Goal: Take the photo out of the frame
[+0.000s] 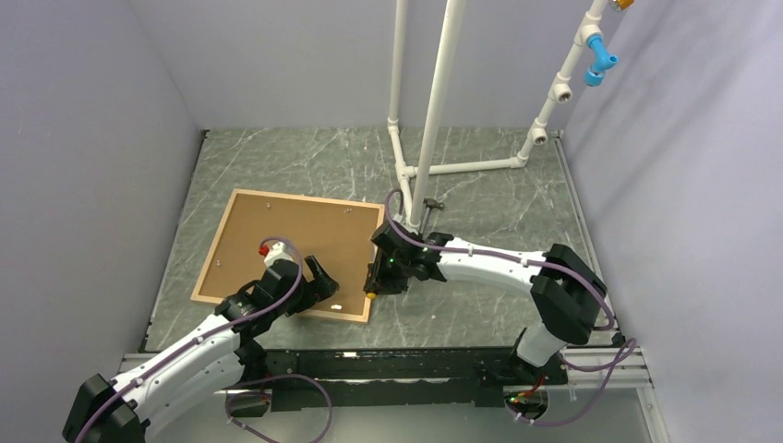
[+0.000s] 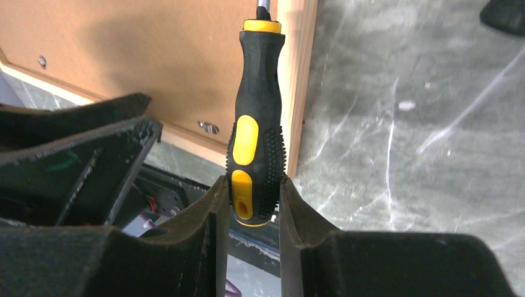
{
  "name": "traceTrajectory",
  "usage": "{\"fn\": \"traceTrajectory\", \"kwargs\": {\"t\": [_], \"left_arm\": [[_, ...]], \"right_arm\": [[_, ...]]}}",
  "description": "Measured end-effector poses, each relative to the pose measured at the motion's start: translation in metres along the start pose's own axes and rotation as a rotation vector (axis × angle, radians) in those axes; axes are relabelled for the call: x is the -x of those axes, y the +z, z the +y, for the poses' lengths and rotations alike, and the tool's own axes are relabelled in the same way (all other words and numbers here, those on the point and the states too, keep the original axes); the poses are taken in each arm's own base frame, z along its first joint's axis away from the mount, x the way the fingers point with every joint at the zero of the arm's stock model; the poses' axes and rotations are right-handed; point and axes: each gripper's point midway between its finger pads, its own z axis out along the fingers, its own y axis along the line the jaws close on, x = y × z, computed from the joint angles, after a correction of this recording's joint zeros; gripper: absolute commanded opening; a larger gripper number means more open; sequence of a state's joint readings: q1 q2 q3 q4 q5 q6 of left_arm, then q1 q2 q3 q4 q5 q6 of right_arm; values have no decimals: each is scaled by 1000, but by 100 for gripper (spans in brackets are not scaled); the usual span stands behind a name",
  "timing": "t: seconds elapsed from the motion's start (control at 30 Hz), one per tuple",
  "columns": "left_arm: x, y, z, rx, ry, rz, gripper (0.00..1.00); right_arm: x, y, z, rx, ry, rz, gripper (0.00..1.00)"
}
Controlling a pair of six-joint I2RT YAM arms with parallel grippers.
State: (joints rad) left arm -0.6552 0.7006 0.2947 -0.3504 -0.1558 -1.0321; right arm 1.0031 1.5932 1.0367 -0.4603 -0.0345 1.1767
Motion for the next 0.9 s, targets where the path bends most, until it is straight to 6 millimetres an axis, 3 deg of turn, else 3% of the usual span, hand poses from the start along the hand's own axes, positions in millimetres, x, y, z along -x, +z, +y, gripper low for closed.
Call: {"fn": "traceTrajectory", "kwargs": {"t": [0.27, 0.5, 0.63, 0.77, 0.83, 0.9], "left_arm": [[0, 0, 1, -4, -7, -8, 99], [0, -2, 1, -11, -7, -10, 99], [0, -4, -1, -24, -5, -6, 100], [1, -9, -6, -55, -9, -8, 99], [2, -12, -9, -71, -11, -10, 99], [5, -16, -15, -95, -14, -18, 99]], "right_arm": [[41, 6, -6, 48, -39, -58, 0], [44, 2, -9, 65, -138, -49, 0], [47, -27, -1, 115, -221, -89, 0], [55, -83, 8, 204, -299, -210, 0], [54, -102, 0, 225, -307, -258, 0], [45, -108, -20, 220, -304, -271, 0]]}}
